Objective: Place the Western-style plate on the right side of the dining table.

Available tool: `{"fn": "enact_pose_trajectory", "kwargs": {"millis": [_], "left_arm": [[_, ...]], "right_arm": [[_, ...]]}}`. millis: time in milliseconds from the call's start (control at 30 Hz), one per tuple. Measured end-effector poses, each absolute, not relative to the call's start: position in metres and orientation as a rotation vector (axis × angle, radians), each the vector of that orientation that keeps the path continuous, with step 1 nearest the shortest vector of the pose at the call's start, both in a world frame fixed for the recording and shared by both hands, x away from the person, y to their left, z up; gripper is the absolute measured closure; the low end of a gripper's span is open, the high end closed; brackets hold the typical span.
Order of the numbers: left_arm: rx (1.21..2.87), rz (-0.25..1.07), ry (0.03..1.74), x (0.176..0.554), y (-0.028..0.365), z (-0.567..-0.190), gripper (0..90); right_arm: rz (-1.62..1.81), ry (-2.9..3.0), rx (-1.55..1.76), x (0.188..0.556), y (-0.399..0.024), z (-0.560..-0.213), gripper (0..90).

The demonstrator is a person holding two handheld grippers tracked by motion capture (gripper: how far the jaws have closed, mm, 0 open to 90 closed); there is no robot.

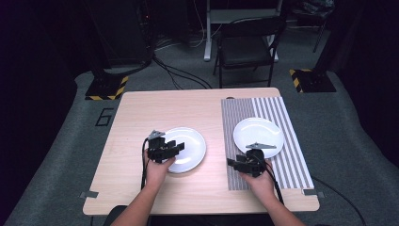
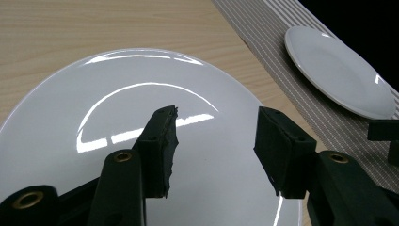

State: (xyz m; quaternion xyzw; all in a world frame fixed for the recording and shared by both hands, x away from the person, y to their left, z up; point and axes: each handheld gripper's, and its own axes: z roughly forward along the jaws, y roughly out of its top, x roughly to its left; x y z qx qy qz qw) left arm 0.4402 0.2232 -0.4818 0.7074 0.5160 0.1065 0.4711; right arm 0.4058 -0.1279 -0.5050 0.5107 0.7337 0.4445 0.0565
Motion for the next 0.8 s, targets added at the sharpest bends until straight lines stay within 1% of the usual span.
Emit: {"fn": "enact_pose_trajectory", "kwargs": {"millis": [467,800], "left_arm": [[1.734,0.260,1.266,0.441,0.224,-0.485,47.9],[1.690,0.262,1.291,0.442,0.231,-0.485,43.8]], "right_arm": [[1.278,2.323,1.451,0.401,-0.104,-0.516,44.8],[1.245,2.346,1.376,0.399,-0.096,-0.521,44.1]]}}
